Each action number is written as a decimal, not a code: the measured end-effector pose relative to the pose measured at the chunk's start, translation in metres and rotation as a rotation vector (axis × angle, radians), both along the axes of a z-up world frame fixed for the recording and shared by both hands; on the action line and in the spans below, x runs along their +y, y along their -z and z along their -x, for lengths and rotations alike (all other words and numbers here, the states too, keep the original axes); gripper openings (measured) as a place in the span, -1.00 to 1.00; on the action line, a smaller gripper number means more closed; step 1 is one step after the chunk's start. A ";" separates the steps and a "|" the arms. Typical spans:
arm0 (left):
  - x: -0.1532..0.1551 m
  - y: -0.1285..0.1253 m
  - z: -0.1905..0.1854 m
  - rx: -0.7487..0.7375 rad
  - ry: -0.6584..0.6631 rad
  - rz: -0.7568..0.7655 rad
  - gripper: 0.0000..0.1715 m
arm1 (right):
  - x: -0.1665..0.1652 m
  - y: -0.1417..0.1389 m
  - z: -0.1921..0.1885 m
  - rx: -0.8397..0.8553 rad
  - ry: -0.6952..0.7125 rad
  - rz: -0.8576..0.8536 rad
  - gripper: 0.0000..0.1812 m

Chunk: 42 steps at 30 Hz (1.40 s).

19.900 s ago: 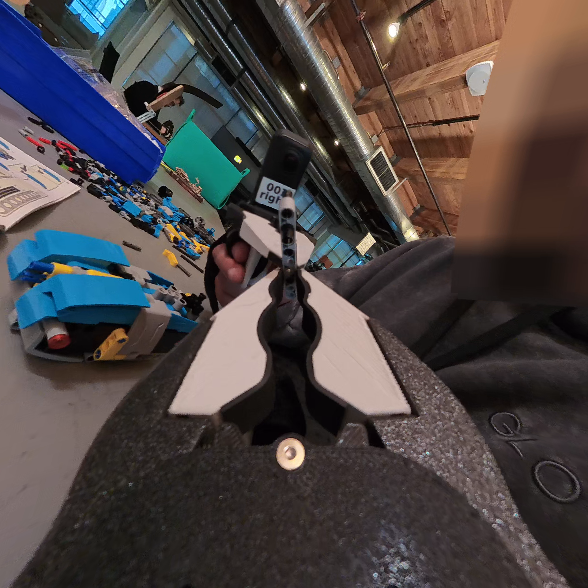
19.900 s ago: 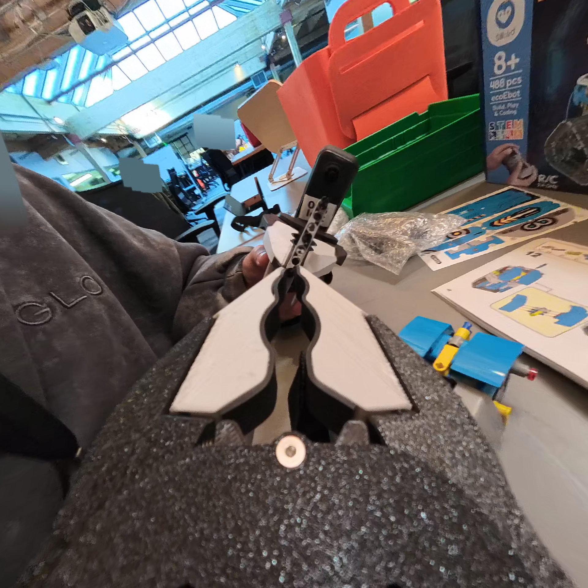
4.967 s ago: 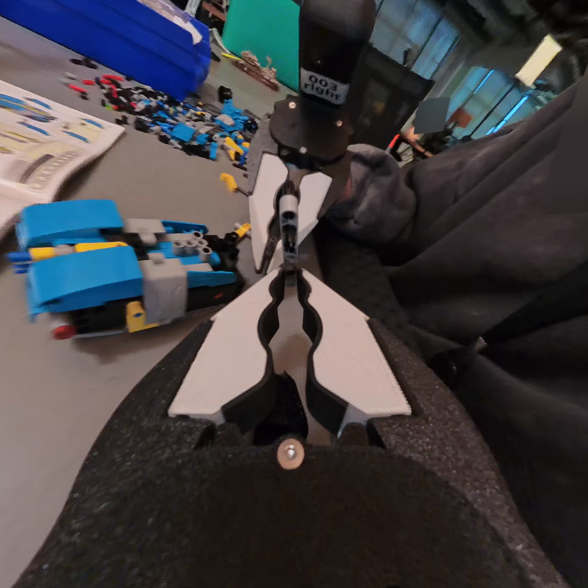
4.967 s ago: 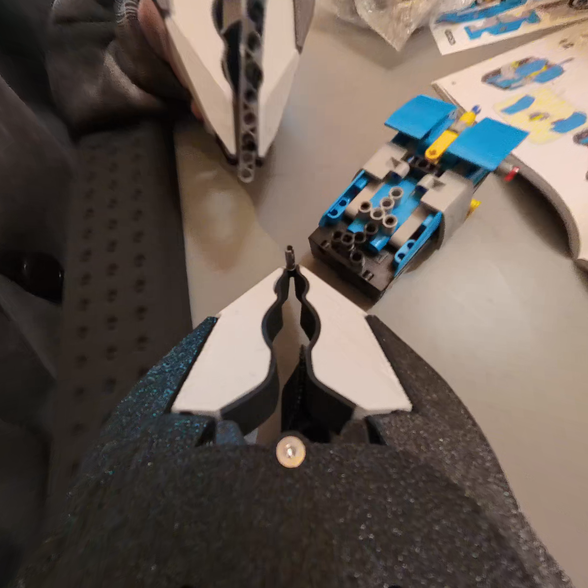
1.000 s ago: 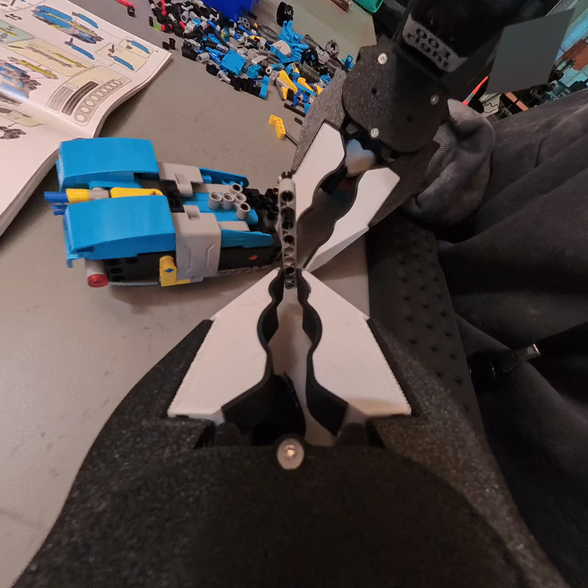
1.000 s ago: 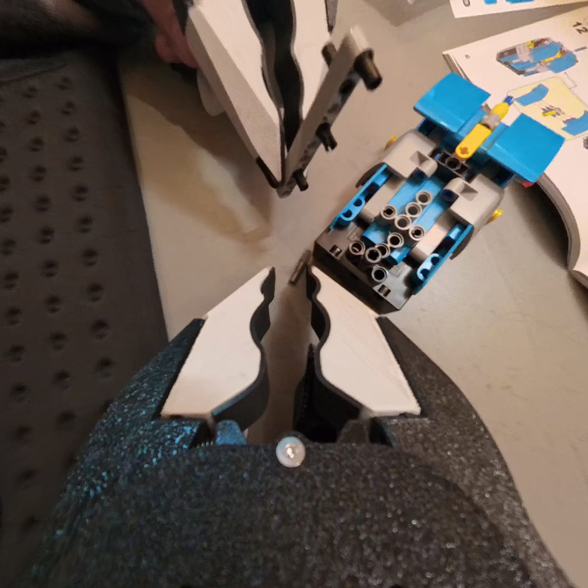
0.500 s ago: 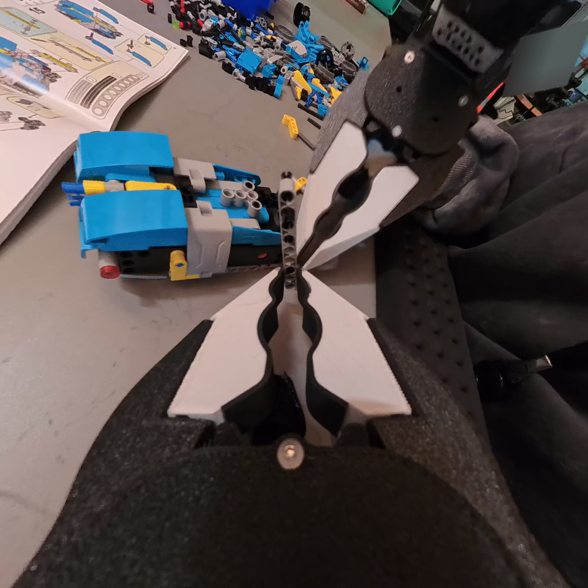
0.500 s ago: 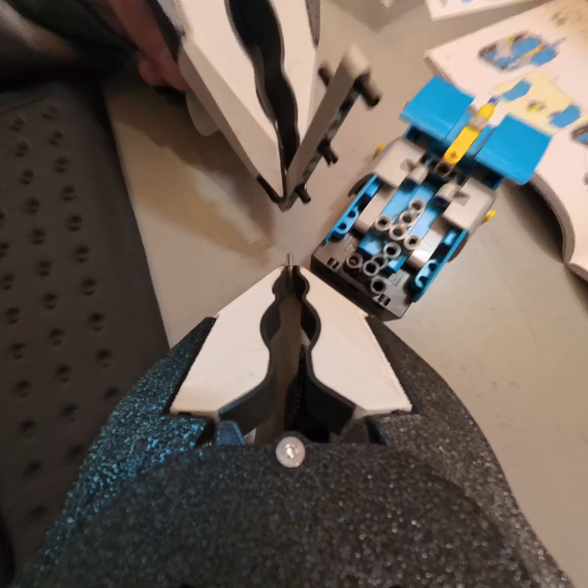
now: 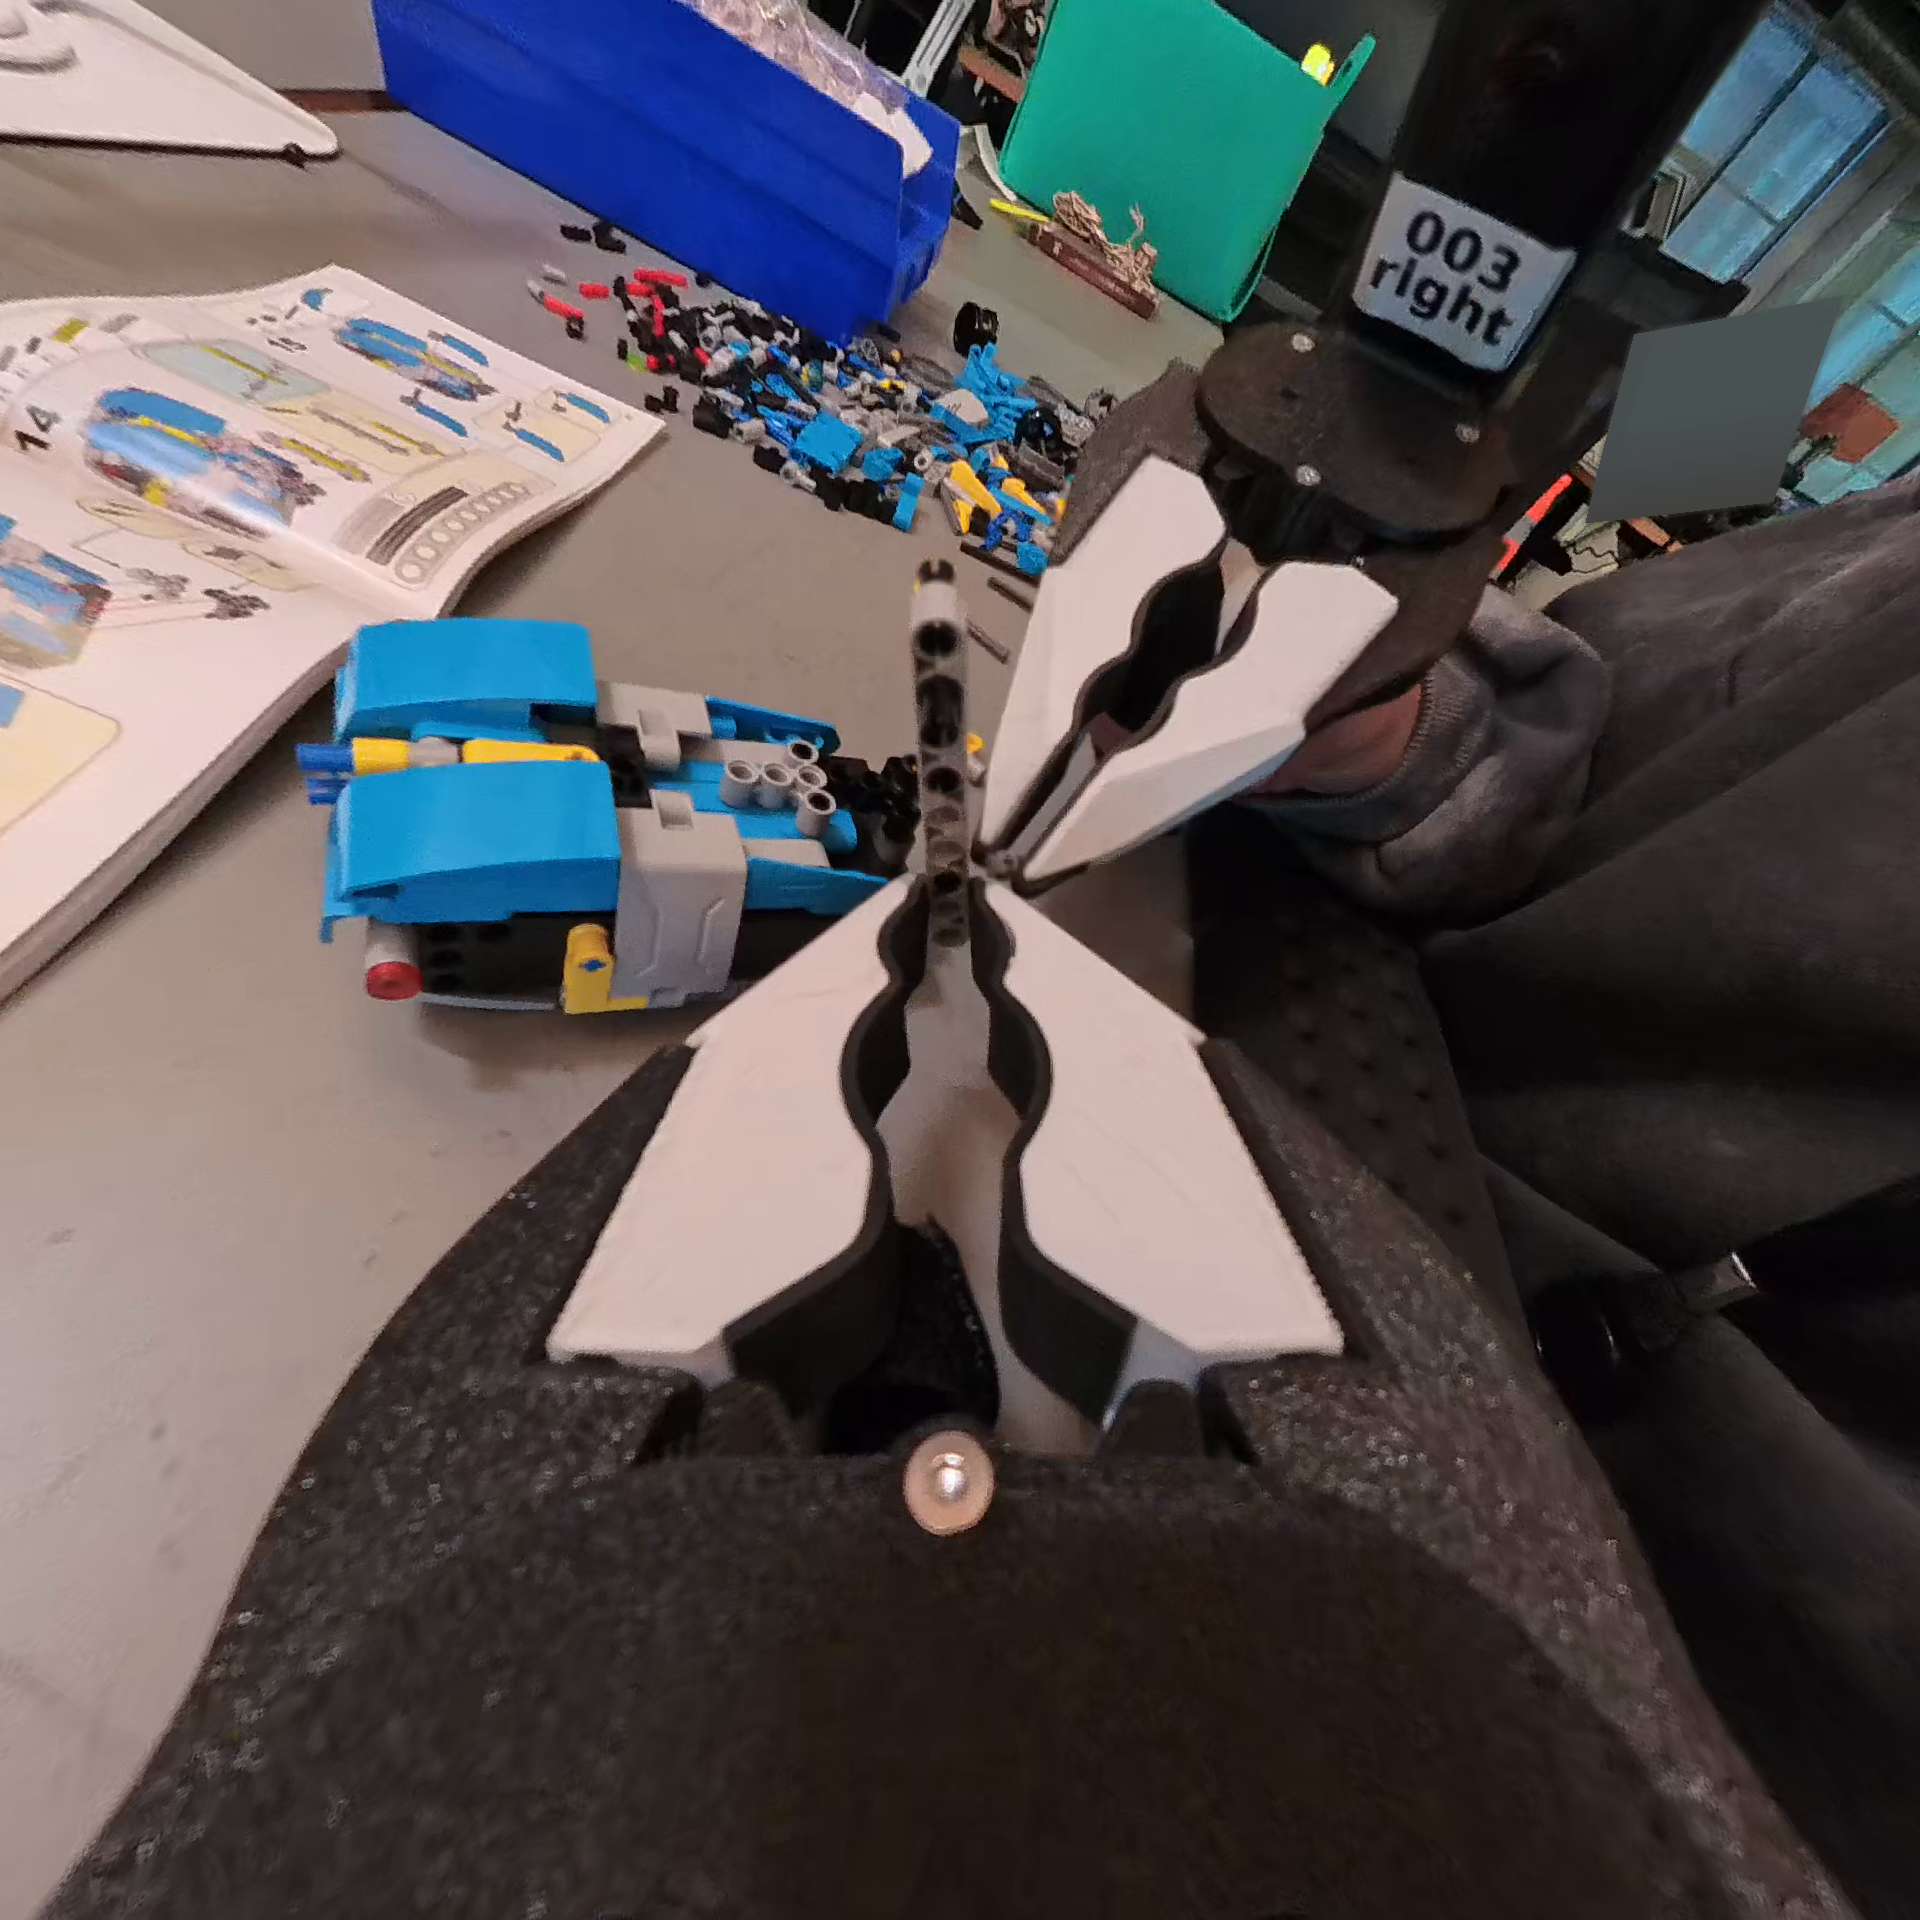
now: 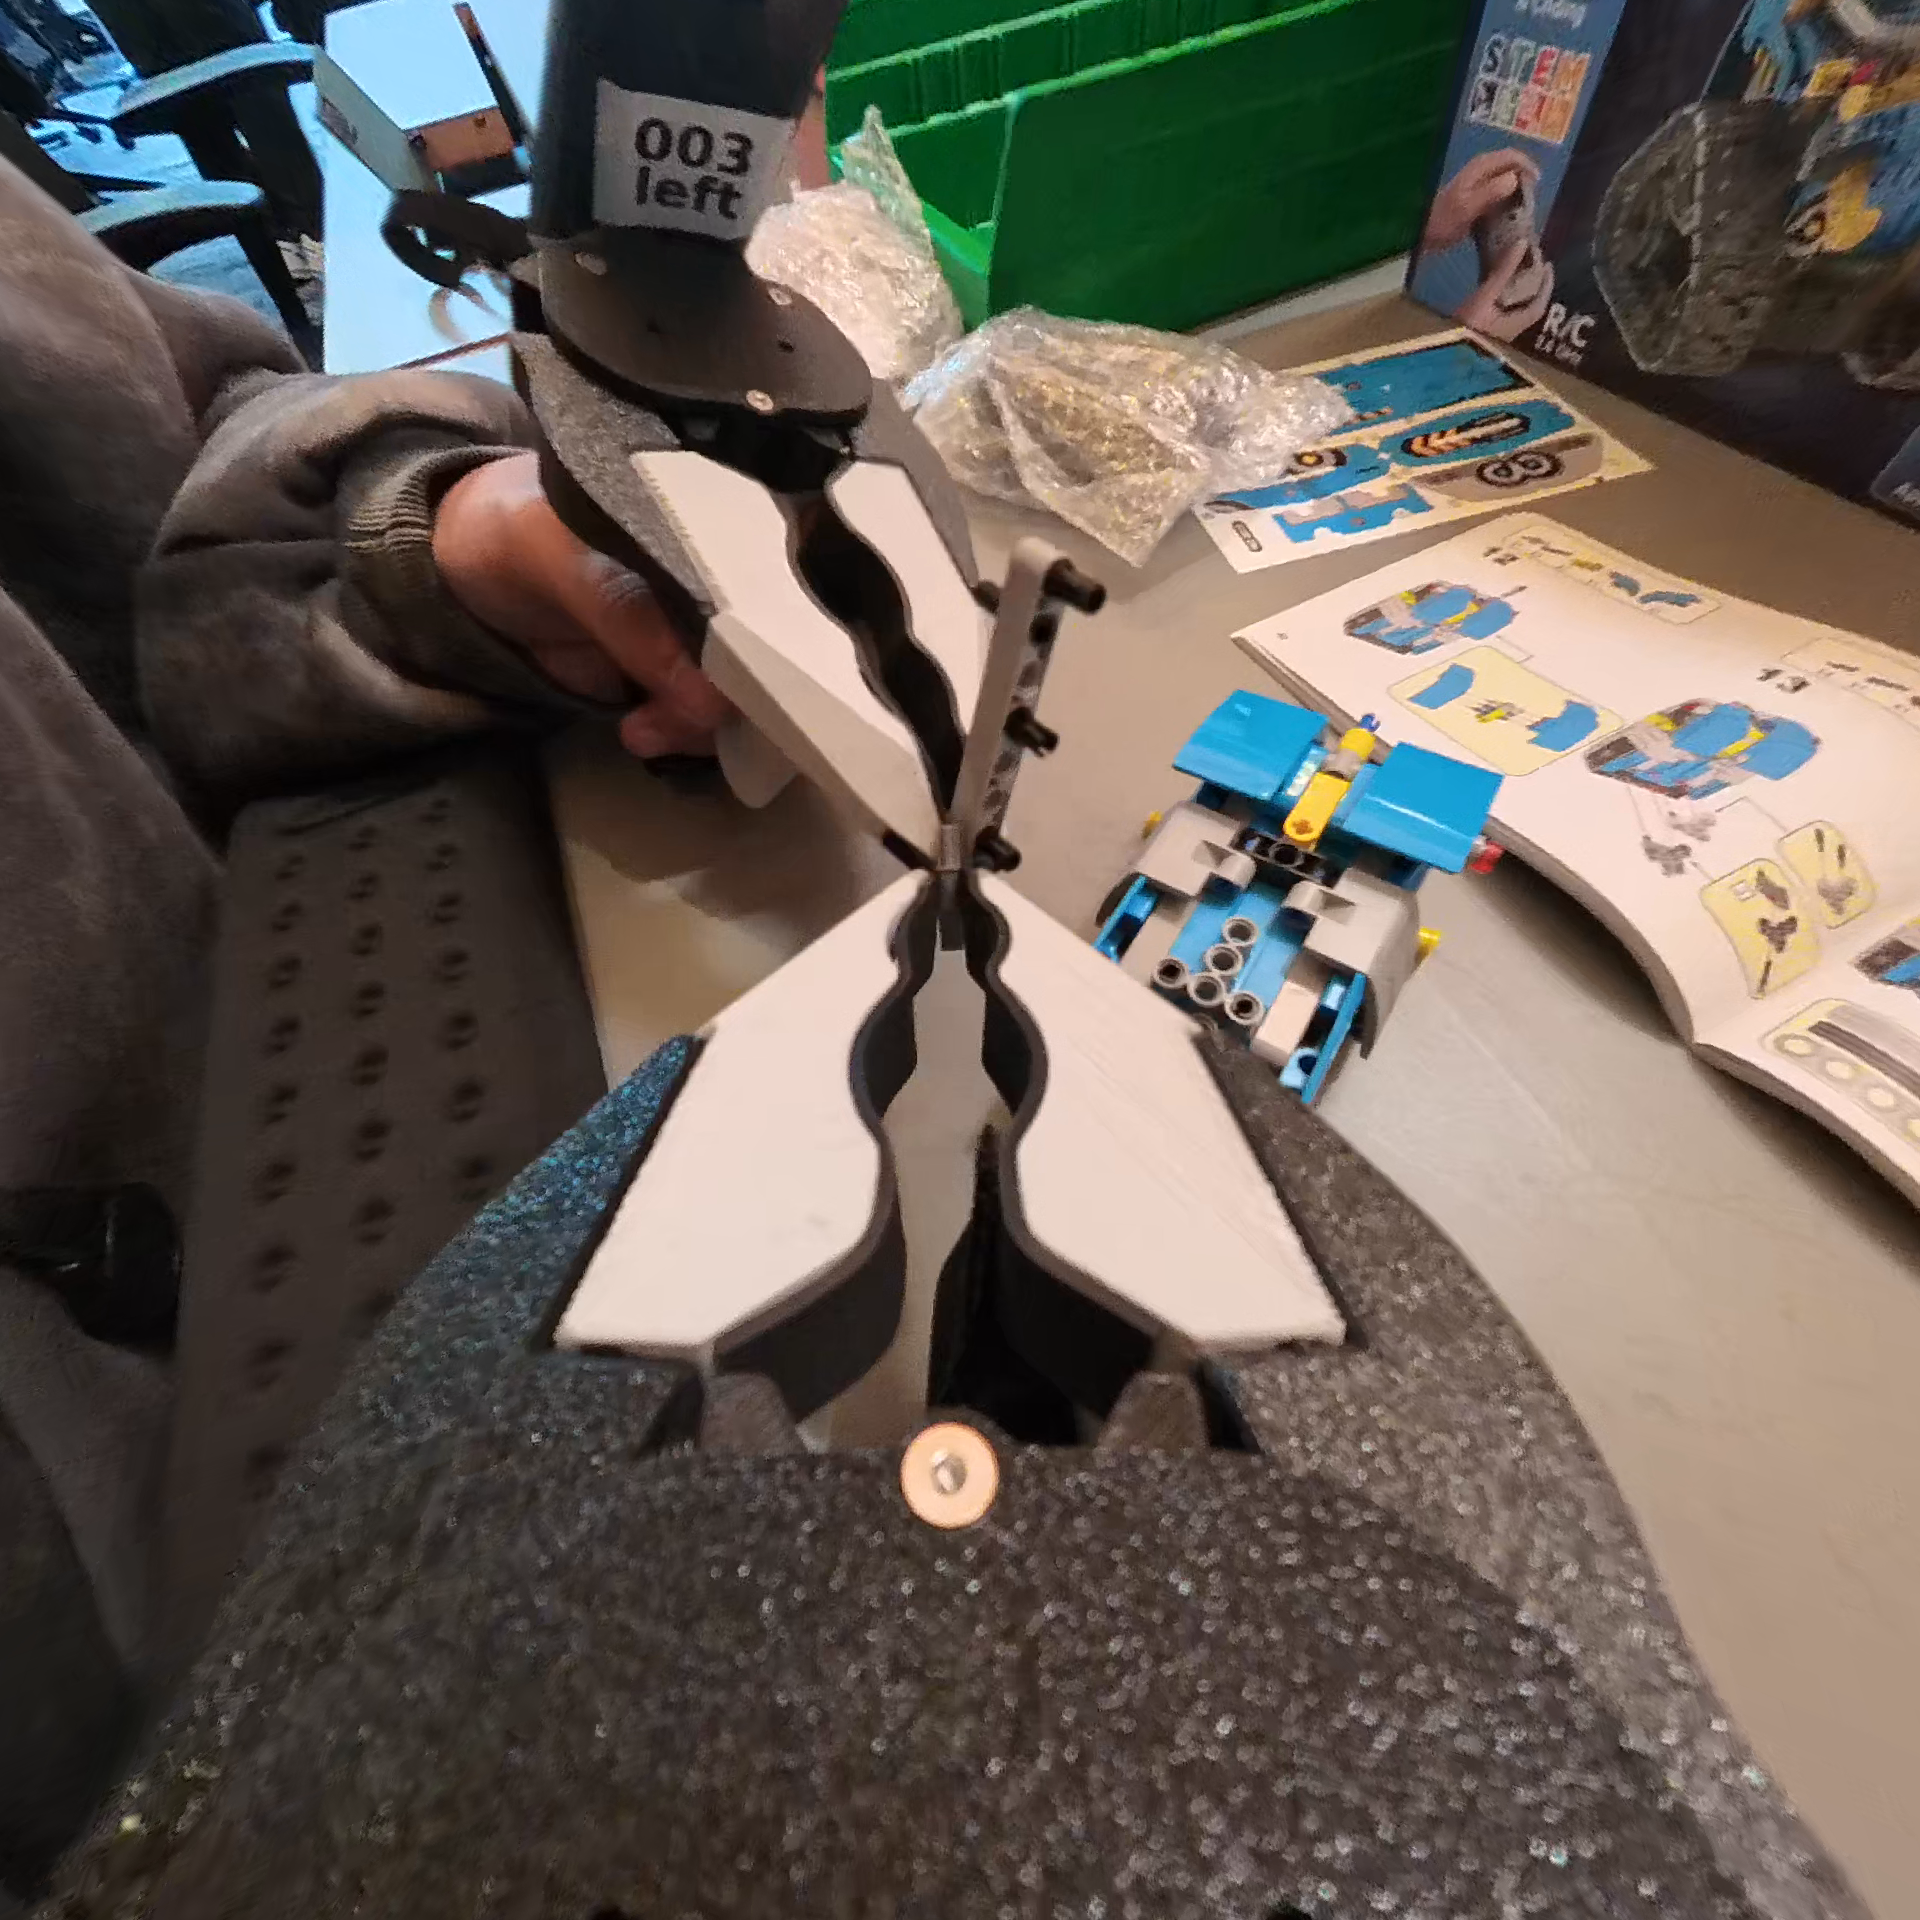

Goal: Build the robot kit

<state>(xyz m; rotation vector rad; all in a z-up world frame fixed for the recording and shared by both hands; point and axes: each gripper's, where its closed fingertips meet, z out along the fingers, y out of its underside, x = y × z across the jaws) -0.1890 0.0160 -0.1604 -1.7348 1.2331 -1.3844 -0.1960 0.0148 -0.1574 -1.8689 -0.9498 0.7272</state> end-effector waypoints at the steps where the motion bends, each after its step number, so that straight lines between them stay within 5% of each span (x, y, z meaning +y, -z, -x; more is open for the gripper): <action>1: 0.001 0.000 0.000 0.003 -0.007 -0.004 -0.92 | -0.001 0.001 0.001 -0.009 -0.008 -0.006 -0.95; 26: -0.009 -0.009 -0.002 -0.057 0.044 0.021 -0.92 | -0.011 0.009 0.007 -0.084 -0.076 -0.048 -0.97; 33: 0.002 -0.009 -0.001 -0.060 -0.026 0.014 -0.92 | -0.002 0.007 0.005 -0.076 -0.013 -0.056 -1.00; 37: 0.026 -0.008 0.013 -0.021 -0.064 -0.080 -0.92 | -0.014 0.020 0.014 -0.081 -0.097 0.038 -0.91; 42: 0.026 -0.003 0.037 0.046 0.057 -0.134 -0.92 | -0.048 0.043 0.035 -0.203 -0.276 0.058 -0.79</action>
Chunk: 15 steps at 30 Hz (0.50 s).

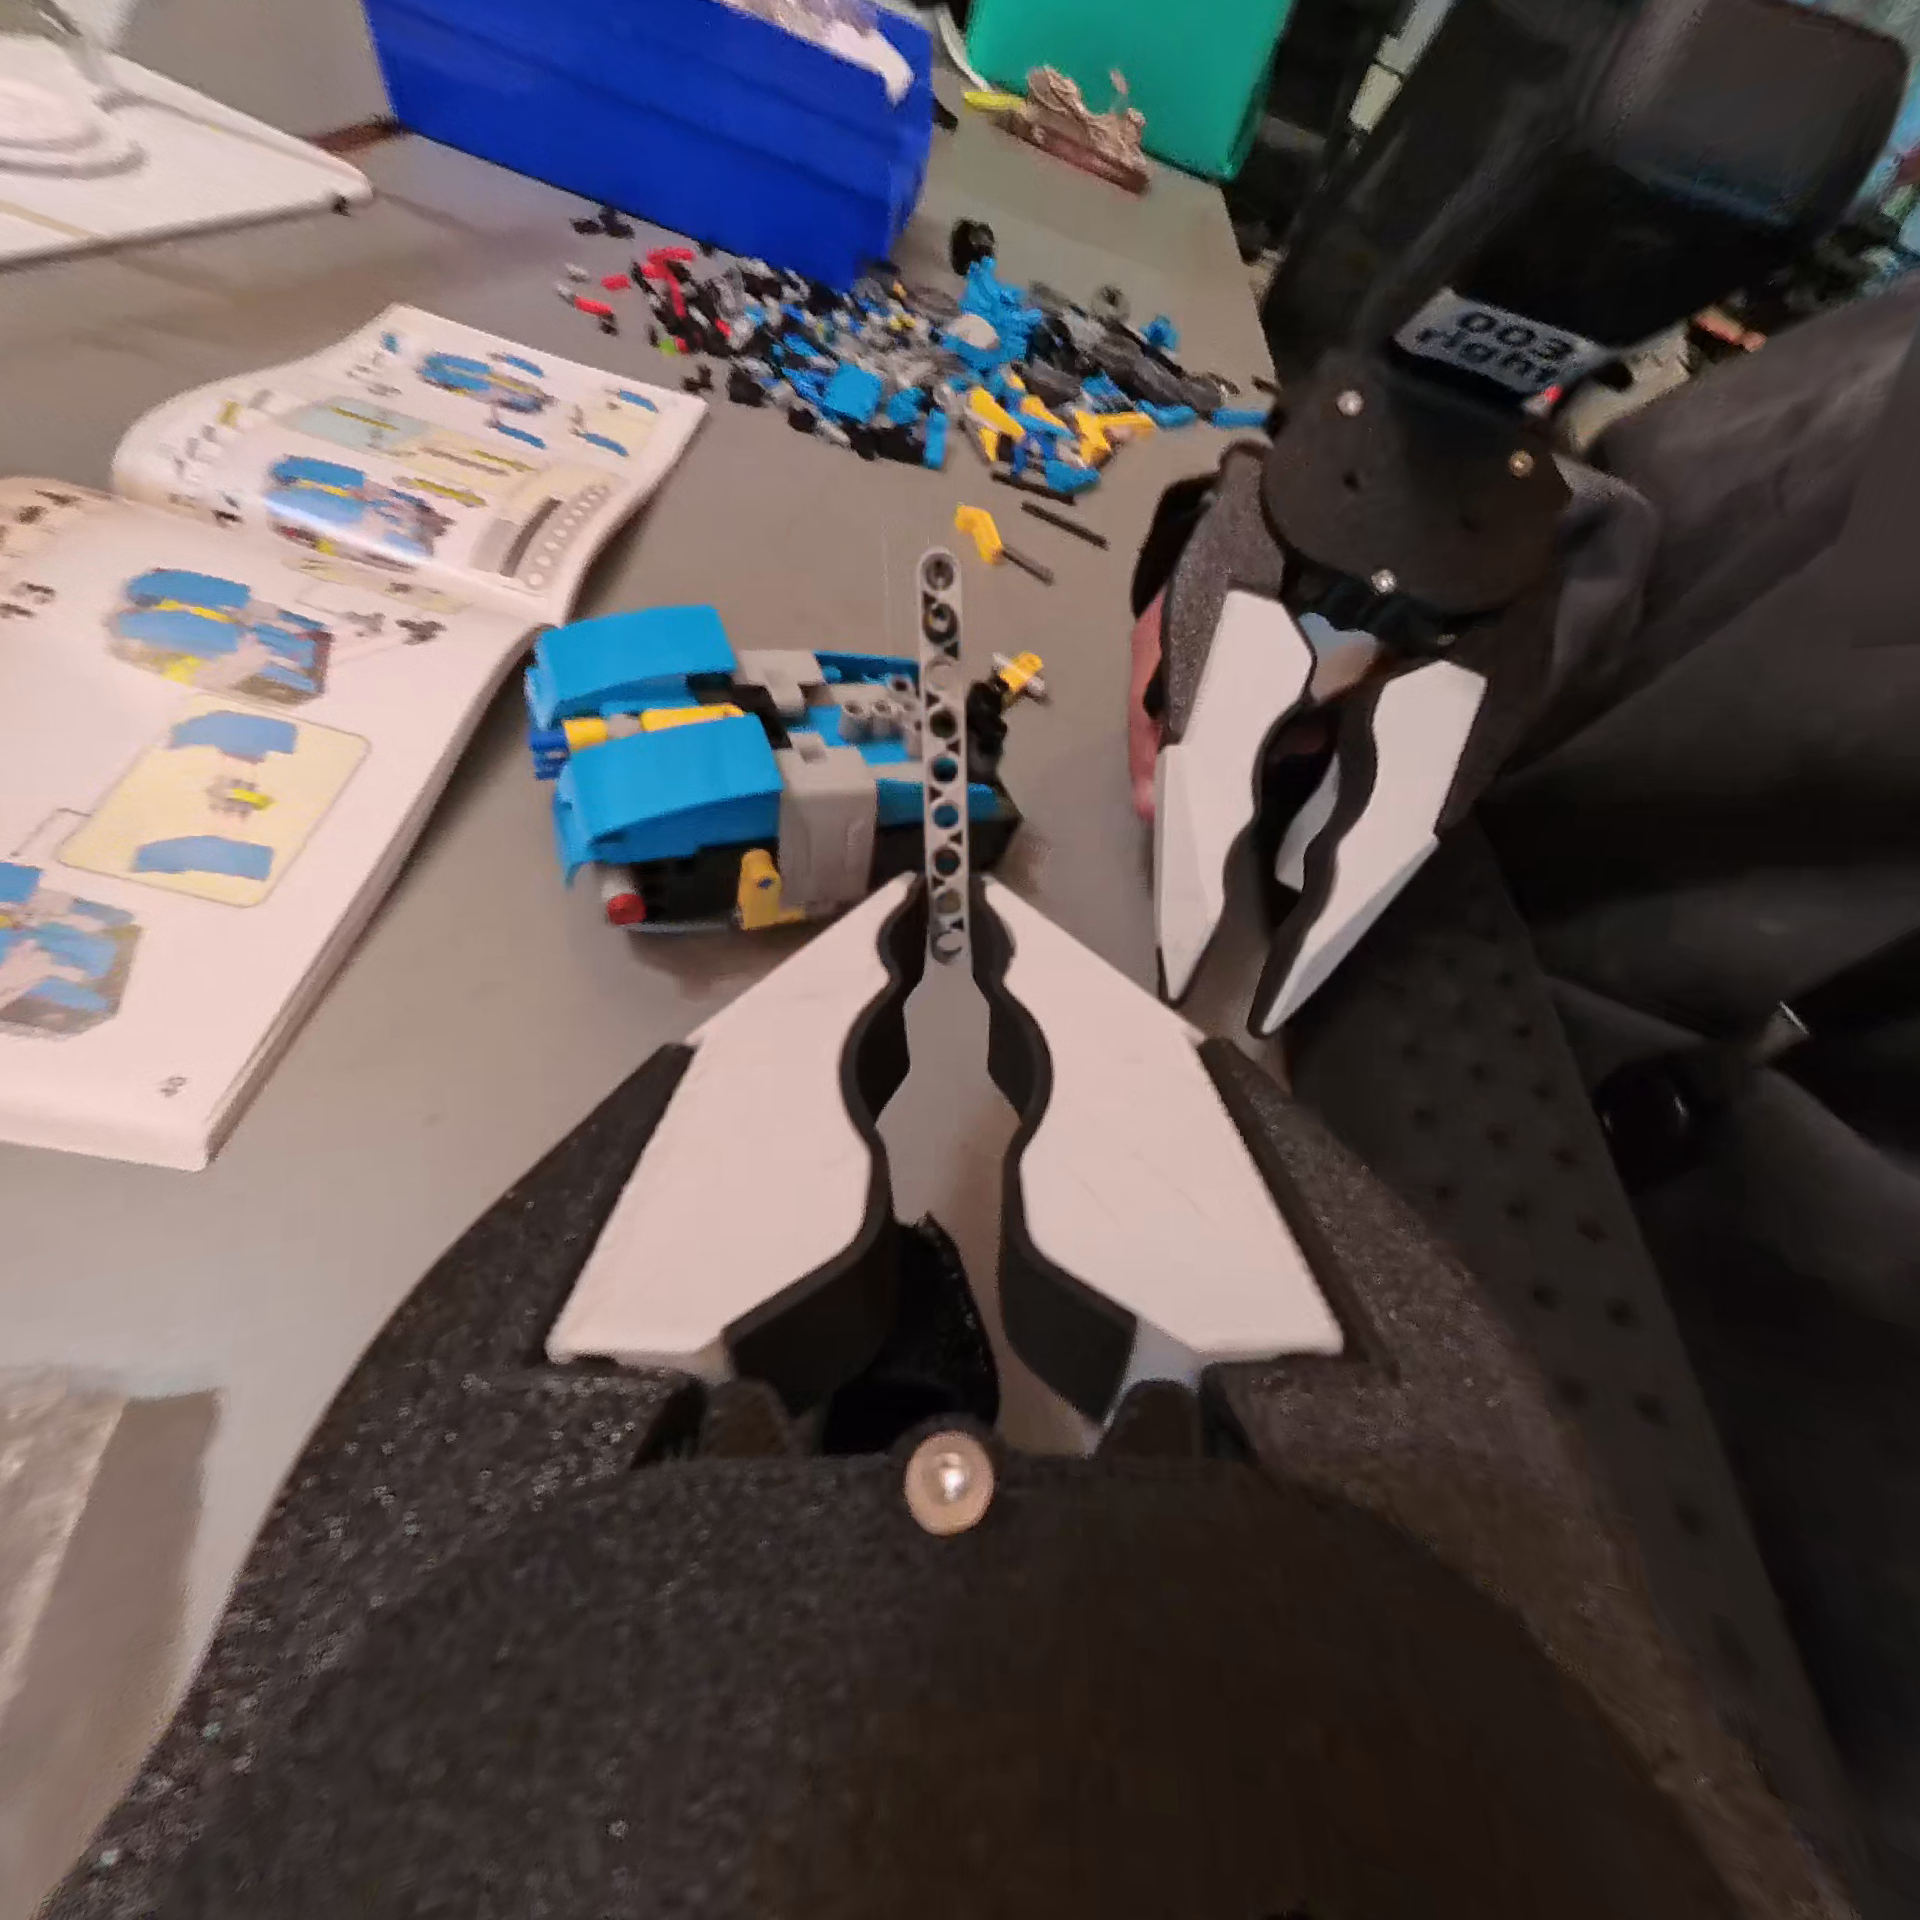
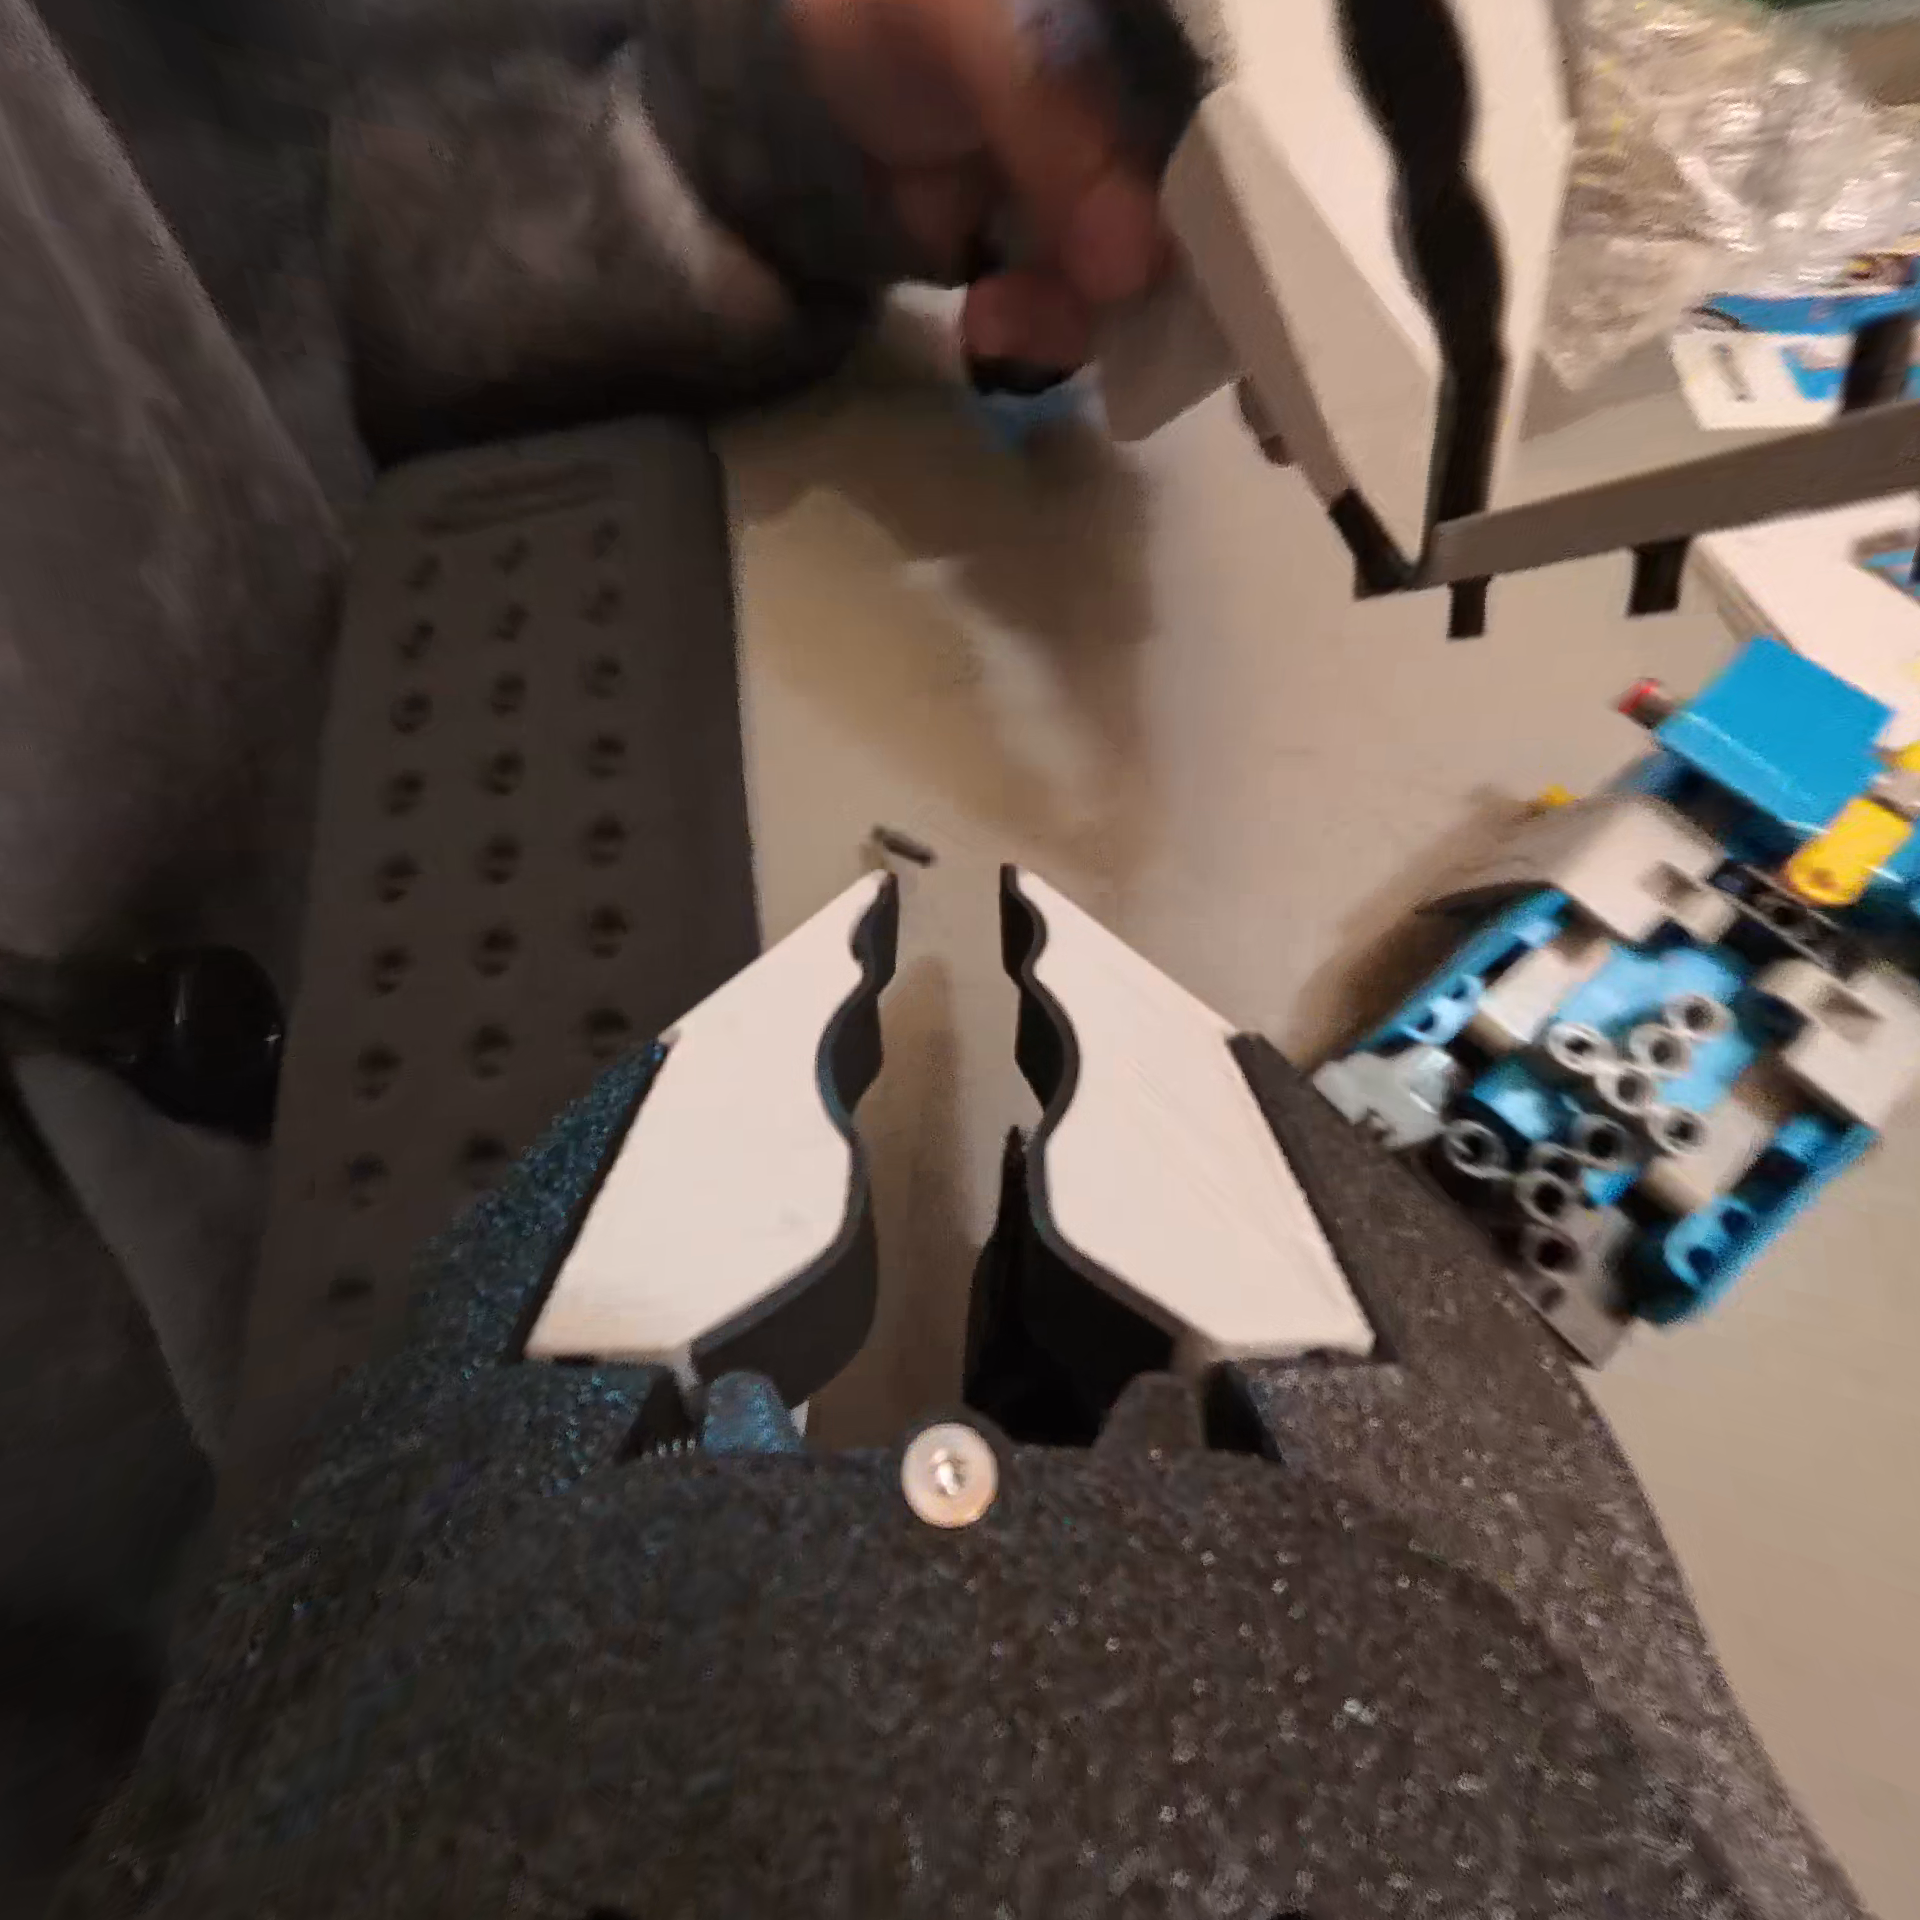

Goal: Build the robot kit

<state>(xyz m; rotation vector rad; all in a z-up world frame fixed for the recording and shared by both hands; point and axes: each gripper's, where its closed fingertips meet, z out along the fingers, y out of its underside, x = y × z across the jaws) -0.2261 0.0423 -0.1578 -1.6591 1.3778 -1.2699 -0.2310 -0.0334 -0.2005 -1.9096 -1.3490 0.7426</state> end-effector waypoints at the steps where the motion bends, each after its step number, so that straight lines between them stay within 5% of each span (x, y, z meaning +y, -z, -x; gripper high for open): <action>1: -0.001 0.002 0.004 0.014 0.015 -0.004 -0.92 | -0.005 0.002 0.004 -0.003 -0.028 0.012 -0.79; 15: -0.003 0.006 0.005 0.027 0.013 0.026 -0.92 | -0.010 0.029 0.029 -0.180 -0.194 -0.063 -0.79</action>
